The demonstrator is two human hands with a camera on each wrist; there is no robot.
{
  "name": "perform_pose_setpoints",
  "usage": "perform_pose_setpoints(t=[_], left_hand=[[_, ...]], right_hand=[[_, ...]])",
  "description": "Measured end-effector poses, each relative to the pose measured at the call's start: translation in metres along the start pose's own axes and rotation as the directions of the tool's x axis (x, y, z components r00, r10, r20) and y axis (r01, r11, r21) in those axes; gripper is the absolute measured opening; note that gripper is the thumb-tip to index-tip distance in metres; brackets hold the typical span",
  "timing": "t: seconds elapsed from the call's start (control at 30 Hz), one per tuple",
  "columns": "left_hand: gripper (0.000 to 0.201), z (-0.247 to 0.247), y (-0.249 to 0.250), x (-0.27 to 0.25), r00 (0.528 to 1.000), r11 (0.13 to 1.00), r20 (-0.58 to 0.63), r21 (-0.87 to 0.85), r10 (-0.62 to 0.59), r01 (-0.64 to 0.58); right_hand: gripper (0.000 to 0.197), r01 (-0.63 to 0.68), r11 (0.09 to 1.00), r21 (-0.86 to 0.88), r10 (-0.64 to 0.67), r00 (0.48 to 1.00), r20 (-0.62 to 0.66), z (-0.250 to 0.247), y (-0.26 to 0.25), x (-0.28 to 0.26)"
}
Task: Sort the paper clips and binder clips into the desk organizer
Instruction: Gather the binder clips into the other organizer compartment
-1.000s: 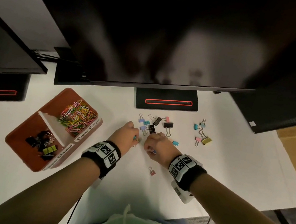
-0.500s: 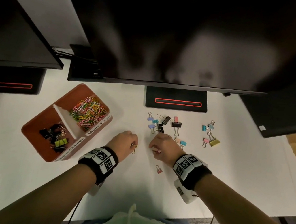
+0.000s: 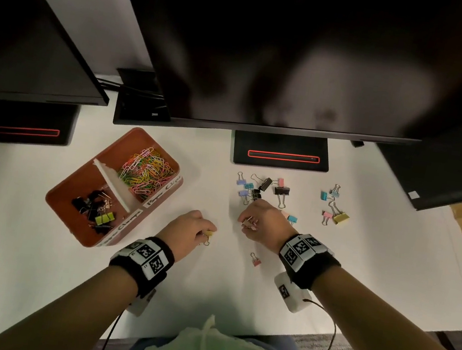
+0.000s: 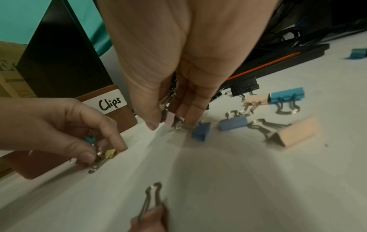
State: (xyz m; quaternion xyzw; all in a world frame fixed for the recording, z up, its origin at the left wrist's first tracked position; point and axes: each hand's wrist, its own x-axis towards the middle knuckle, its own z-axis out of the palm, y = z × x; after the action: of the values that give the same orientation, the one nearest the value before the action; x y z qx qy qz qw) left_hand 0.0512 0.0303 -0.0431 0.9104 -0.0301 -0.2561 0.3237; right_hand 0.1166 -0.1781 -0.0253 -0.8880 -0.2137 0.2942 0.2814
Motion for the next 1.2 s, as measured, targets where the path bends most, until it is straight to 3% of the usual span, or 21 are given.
perform_pose_setpoints(t=[0.2,0.4,0.57,0.67,0.77,0.9,0.97,1.03,1.1,1.2], left_hand=[[0.025,-0.002,0.004,-0.002,0.998,0.991,0.056,0.127,0.022,-0.029],[0.013,-0.001,0.009,0.004,0.996,0.989,-0.002,0.117,-0.088,0.088],[0.015,-0.008,0.010,-0.008,0.992,0.992,-0.040,-0.050,-0.118,0.116],[0.018,-0.024,0.022,-0.030,0.986,0.986,-0.149,-0.158,-0.079,0.055],[0.017,-0.057,0.031,-0.062,0.941,0.974,-0.331,-0.227,-0.075,-0.003],[0.014,-0.106,0.002,-0.103,0.814,0.955,-0.532,-0.281,-0.234,0.091],[0.012,-0.121,-0.022,-0.117,0.735,0.912,-0.569,-0.376,-0.369,0.167],[0.011,-0.130,-0.046,-0.123,0.691,0.827,-0.534,-0.536,-0.488,0.169],[0.032,-0.133,-0.059,-0.127,0.708,0.741,-0.428,-0.641,-0.562,0.201],[0.057,-0.137,-0.053,-0.130,0.755,0.775,-0.366,-0.565,-0.544,0.285]], right_hand=[[0.023,-0.002,0.999,0.032,0.003,1.000,-0.024,-0.002,0.001,0.002],[0.022,0.006,1.000,0.016,-0.006,0.999,-0.034,-0.001,0.002,0.000],[0.022,0.057,0.998,0.004,-0.057,0.998,-0.025,-0.002,-0.005,-0.006],[0.022,0.144,0.990,-0.001,-0.144,0.989,-0.024,-0.007,-0.021,-0.006],[0.020,0.289,0.957,0.013,-0.288,0.957,-0.035,-0.011,-0.054,0.002],[0.020,0.457,0.886,0.079,-0.454,0.890,-0.049,-0.005,-0.123,0.028],[0.019,0.531,0.840,0.106,-0.529,0.847,-0.052,0.009,-0.162,0.040],[0.019,0.543,0.830,0.127,-0.544,0.838,-0.031,0.029,-0.196,0.053],[0.023,0.490,0.862,0.131,-0.496,0.868,0.011,0.049,-0.219,0.064],[0.032,0.414,0.905,0.098,-0.420,0.906,0.054,0.063,-0.230,0.073]])
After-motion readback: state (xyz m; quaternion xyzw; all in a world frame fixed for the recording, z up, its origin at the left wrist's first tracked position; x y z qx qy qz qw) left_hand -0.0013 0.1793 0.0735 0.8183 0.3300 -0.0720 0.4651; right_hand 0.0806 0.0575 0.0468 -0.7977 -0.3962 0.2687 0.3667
